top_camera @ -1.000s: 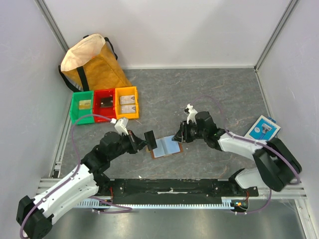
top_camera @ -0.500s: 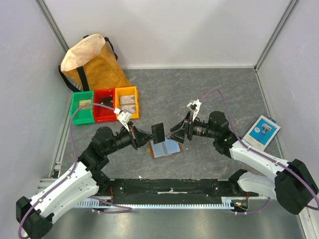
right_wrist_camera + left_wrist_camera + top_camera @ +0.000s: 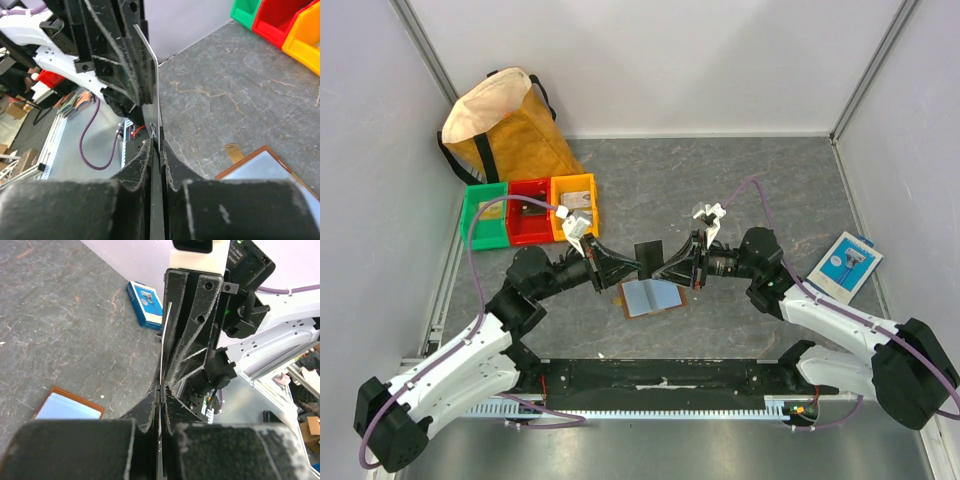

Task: Take the credit cards out of the card holder
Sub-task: Remove the credit card from the card holder.

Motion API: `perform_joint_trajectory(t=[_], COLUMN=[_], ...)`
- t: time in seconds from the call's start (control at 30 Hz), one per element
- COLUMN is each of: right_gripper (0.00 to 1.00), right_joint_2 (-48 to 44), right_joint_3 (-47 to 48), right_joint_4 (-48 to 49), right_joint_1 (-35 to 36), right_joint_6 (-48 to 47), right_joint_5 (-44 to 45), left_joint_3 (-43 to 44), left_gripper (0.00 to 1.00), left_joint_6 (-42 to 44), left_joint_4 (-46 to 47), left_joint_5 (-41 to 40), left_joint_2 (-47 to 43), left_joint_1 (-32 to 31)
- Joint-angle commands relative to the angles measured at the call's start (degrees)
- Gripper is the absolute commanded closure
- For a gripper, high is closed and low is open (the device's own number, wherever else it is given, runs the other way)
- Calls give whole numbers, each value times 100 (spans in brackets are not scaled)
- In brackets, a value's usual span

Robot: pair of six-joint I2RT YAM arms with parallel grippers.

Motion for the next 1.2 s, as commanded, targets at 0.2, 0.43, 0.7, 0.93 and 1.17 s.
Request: perform_joint_trajectory(t=[0.2, 0.43, 0.7, 0.93, 1.17], right_gripper=[100, 100, 100, 100, 100], right_joint_2=[-367, -517, -210, 265, 669], right_joint_3=[241, 557, 672, 637, 681], right_joint_4=[-1143, -2321, -2648, -1902, -1365], right_joint_1=[21, 179, 1759, 2921, 3527], right_joint_6=[-1127, -2200, -3501, -4398, -5118], right_joint_5=[744, 2535, 6656, 9041, 9701], left_joint_3=[598, 967, 1170, 1222, 1284], left_gripper=[72, 28, 17, 16, 17], left_joint_6=[17, -966, -2197, -2629, -2761], left_joint_4=[-1241, -2631, -3160, -2713, -2229], left_joint_5=[-1457, -2583, -3251, -2909, -2303], left_joint_2=[-325, -519, -335, 16, 755], left_joint_1=[18, 18, 27, 18, 18])
